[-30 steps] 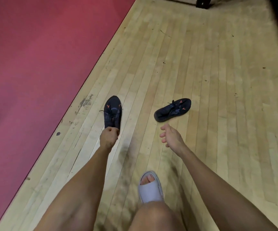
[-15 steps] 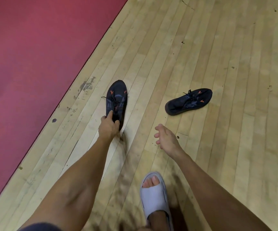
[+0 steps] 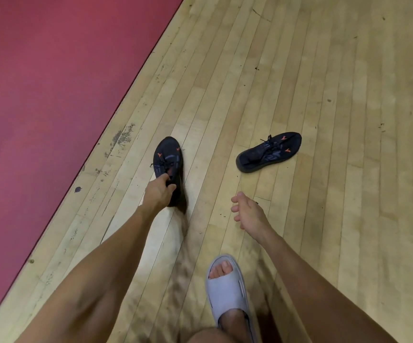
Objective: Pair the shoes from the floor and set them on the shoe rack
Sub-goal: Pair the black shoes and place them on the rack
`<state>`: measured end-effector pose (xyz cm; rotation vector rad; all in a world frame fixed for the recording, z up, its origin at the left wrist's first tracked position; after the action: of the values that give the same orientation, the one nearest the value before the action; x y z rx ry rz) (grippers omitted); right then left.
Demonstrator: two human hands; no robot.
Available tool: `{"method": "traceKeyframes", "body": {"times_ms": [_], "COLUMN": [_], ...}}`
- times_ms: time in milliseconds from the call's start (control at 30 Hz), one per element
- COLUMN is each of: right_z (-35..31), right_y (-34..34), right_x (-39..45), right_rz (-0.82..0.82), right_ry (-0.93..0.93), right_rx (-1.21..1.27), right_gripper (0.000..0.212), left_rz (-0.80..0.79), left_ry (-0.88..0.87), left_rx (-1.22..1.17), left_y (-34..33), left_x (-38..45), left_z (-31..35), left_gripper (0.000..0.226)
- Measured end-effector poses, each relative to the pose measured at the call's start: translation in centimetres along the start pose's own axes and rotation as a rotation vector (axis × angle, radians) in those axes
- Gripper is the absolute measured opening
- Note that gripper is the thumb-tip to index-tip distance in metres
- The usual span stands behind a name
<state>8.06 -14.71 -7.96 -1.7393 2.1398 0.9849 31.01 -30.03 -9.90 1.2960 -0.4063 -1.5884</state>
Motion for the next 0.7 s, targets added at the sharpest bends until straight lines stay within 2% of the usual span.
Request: {"method": "traceKeyframes", "body": {"times_ms": [200, 300, 400, 467, 533, 700], "right_z": [-4.4, -6.3, -7.6, -7.6, -6.9, -5.6], "right_y": [2.4, 3.8, 5.7, 7.2, 9.0, 13.5], "right_x": [-2.2, -3.9, -5.6, -7.0, -8.7, -13.9], "right_rz": [0.073, 0.128, 0.196, 0.259, 0.341, 0.502], "right_ry": [0.072, 0.099, 0.104, 0.078, 0.030, -0.017], "right_rx": [0.026, 0.088, 0.229, 0.327, 0.382, 0.521], "right_gripper": [0.053, 0.054, 0.051, 0.049, 0.048, 0.031], "left_rz": [-0.010, 0.001, -0.027, -0.067, -0.097, -0.101], "left_ry": [-0.225, -0.396, -0.565, -0.662, -0.727, -0.855], "left_rx": [-0.078, 0.004, 0.117, 0.139, 0.124, -0.035], "left_y": [5.0, 6.0, 5.0, 4.4, 4.1, 4.7], "left_x": [-3.6, -7.8, -13.1, -16.7, -19.9, -27.7], "left_z": [6.8, 11.2, 15.3, 17.5, 19.4, 24.1], "left_gripper": [0.013, 0.021, 0.010, 0.011, 0.013, 0.014]}}
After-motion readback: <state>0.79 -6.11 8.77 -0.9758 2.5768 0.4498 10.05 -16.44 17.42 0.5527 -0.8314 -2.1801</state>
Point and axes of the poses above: each hand's wrist, its own x-axis towards the middle knuckle, its own y-axis out of the back of the hand, z = x × y, the point moved 9 cm from there along x, towards the middle knuckle, and after that the axes turned 11 degrees about y, right-handed, at the moved point
